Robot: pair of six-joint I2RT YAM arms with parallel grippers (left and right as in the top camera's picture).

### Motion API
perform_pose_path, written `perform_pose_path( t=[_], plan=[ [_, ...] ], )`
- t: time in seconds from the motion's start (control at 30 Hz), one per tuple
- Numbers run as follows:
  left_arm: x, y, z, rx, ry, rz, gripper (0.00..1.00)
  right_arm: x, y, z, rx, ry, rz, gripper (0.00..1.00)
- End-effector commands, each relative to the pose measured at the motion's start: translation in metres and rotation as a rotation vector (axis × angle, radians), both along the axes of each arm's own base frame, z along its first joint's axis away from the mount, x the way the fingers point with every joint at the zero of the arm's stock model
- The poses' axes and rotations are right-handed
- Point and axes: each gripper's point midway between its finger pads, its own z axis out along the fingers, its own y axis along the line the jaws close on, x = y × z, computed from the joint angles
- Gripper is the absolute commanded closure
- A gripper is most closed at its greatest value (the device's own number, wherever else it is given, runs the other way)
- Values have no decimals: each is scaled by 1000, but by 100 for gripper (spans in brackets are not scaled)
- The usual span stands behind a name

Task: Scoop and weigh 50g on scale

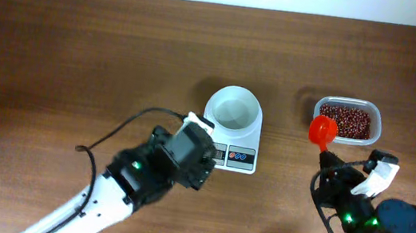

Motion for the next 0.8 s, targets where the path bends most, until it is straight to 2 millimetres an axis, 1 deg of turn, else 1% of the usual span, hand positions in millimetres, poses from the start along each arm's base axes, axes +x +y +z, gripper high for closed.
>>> perform_pose_path(
  t=[0.0,0.03,0.1,0.2,0.23,0.3,0.37,0.43,0.47,0.5,0.57,0.63,0.7,0.77],
  plan=[
    [-8,-17,8,-113,74,-401,1,3,0,5,11,0,0,96],
    [-2,-9,8,-120,73,-367,1,3,1,5,13,2,7,96],
    [3,0,8,-123,72,-333,1,2,4,5,18,3,23,96],
    [4,1,13,-120,59,-340,1,-2,12,1,32,23,68,96],
    [1,2,19,-102,51,-372,1,-3,12,0,32,32,70,96],
    [-6,7,41,-63,36,-436,1,-5,12,-4,30,50,70,96],
    [-5,13,53,-57,29,-429,1,-5,12,-6,29,57,70,96],
    [-4,20,54,-60,33,-435,1,-5,12,-6,29,57,70,96],
    [-9,18,55,-88,36,-501,1,-6,12,-7,28,61,70,96],
    [-9,17,57,-116,33,-521,1,-7,12,-9,28,70,70,96],
    [-5,23,58,-129,32,-494,1,-9,11,-15,26,99,69,96],
    [-1,30,57,-103,29,-468,1,-13,20,-15,46,104,121,96],
    [-1,31,56,-98,29,-465,1,-18,29,-13,68,108,175,96],
    [-1,31,56,-98,28,-465,1,-19,32,-13,74,109,191,96]
  ],
)
